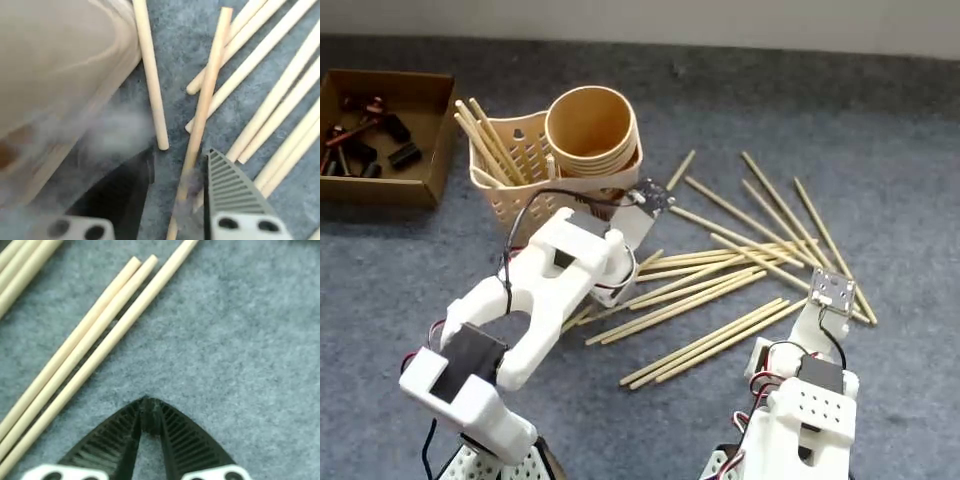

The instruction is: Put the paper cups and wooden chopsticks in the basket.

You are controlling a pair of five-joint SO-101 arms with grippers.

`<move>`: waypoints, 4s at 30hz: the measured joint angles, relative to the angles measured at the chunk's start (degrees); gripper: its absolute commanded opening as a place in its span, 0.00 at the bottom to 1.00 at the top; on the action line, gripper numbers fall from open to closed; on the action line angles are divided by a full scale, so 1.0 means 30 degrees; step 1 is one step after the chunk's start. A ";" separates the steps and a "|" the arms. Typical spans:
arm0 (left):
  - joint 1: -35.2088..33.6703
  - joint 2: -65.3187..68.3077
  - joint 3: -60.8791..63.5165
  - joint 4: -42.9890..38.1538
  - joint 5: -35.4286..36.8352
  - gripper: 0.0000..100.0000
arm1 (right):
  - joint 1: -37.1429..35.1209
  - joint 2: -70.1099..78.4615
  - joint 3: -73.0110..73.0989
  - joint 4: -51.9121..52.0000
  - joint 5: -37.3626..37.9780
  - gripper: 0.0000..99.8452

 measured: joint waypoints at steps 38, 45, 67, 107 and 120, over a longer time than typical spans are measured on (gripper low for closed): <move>0.1407 -1.1868 -0.0410 0.5890 0.0557 0.00 | 0.0000 -0.0059 0.0322 -0.0293 0.0000 0.01; 0.0264 -1.7729 -0.1319 0.5949 0.1582 0.00 | 0.0000 -0.0059 0.0322 -0.0293 0.0000 0.01; -0.7326 -2.0777 -0.5333 -0.1729 0.6681 0.00 | 0.0000 -0.0059 0.0440 -0.0615 0.0000 0.01; -0.7853 -2.0542 0.2872 -0.7179 0.6711 0.13 | 0.0000 -0.0059 0.0440 -0.0645 0.0000 0.01; -0.7853 -2.0630 -0.2725 0.1758 0.4103 0.02 | 0.0000 -0.0059 0.0440 -0.0645 0.0000 0.01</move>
